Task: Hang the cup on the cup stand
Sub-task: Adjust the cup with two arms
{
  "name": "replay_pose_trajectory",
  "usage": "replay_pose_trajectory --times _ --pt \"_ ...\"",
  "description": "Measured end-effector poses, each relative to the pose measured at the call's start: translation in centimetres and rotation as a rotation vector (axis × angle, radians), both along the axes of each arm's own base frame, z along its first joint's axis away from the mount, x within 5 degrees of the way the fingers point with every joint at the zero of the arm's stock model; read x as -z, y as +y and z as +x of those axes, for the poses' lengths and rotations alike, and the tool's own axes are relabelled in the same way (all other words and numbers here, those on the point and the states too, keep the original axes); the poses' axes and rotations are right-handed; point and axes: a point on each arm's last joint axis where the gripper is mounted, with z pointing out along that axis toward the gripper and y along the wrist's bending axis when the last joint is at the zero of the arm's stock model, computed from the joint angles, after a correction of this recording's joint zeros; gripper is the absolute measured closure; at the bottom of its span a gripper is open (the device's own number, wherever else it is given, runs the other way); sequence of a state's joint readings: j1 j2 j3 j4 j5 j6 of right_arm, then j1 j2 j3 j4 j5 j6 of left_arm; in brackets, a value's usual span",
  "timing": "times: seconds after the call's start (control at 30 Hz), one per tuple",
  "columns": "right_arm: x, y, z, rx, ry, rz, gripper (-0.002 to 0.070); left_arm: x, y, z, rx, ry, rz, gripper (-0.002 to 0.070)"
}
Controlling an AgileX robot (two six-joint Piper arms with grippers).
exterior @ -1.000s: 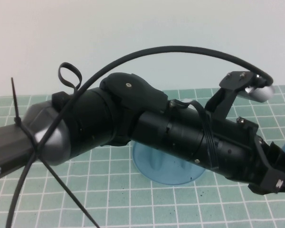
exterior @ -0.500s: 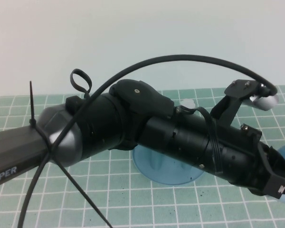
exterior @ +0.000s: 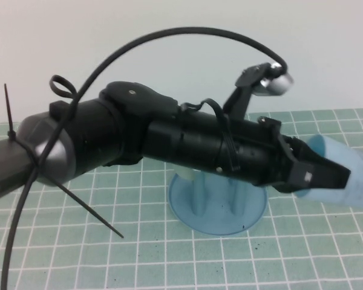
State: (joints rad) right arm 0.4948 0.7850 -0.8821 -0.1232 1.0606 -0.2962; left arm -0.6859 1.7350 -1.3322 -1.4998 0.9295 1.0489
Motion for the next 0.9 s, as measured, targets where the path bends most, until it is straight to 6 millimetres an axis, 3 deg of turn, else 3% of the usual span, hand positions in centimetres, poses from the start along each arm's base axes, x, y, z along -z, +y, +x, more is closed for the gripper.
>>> replay_pose_trajectory --times 0.13,0.33,0.63,0.73,0.9 --pt "-0.1 -1.0 -2.4 0.175 -0.016 0.219 -0.0016 -0.4 0.2 0.6 -0.052 0.04 -0.05 0.0665" --pt "2.9 0.1 -5.2 0.225 0.037 0.692 -0.0001 -1.6 0.0 1.1 -0.118 0.12 -0.161 0.0665" --pt "7.6 1.5 -4.4 0.398 0.149 1.196 0.0 -1.2 0.1 2.6 -0.318 0.264 -0.118 0.0666" --pt "8.3 1.3 -3.8 0.493 0.148 1.351 0.0 -1.2 0.1 2.7 -0.332 0.298 -0.116 0.0666" --pt "9.2 0.7 -3.2 0.609 0.127 1.467 0.0001 -1.1 0.2 2.9 -0.357 0.307 -0.113 0.0666"
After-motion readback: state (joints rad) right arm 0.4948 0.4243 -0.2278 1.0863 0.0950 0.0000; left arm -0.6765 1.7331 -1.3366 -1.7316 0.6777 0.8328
